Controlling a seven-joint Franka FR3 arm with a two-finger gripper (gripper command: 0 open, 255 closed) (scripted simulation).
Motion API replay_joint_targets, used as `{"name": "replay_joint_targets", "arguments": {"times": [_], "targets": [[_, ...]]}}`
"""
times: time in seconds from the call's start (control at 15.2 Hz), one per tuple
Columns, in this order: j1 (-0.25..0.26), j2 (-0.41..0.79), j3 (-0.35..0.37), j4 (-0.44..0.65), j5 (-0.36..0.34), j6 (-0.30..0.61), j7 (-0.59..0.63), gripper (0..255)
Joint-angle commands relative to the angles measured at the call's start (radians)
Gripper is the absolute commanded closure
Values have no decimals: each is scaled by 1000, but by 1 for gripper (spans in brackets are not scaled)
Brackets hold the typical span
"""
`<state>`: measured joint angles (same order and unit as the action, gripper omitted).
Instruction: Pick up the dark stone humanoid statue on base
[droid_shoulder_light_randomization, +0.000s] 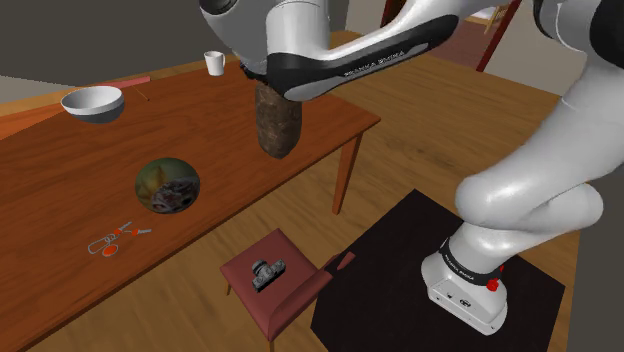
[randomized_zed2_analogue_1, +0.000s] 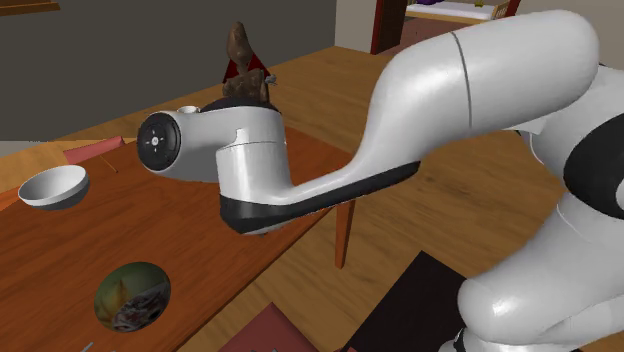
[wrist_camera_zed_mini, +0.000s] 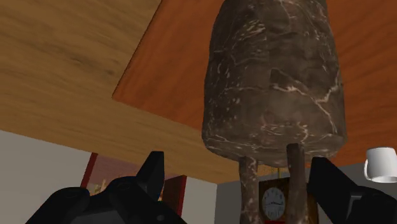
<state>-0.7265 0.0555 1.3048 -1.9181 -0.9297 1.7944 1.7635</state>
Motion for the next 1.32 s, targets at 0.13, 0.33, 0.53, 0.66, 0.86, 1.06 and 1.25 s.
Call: {"name": "replay_joint_targets", "arguments": {"times": [0.13, 0.33, 0.53, 0.66, 0.86, 1.06, 1.25], "targets": [[348, 354, -166, 261, -392, -358, 241, 0], [492, 457, -259, 401, -506, -464, 280, 0], [488, 467, -263, 375, -508, -452, 308, 0], [487, 474, -267, 359, -511, -445, 327, 0], [485, 484, -271, 339, -514, -437, 351, 0], [482, 481, -270, 336, -513, -435, 351, 255], [482, 481, -270, 336, -513, -435, 351, 255]]}}
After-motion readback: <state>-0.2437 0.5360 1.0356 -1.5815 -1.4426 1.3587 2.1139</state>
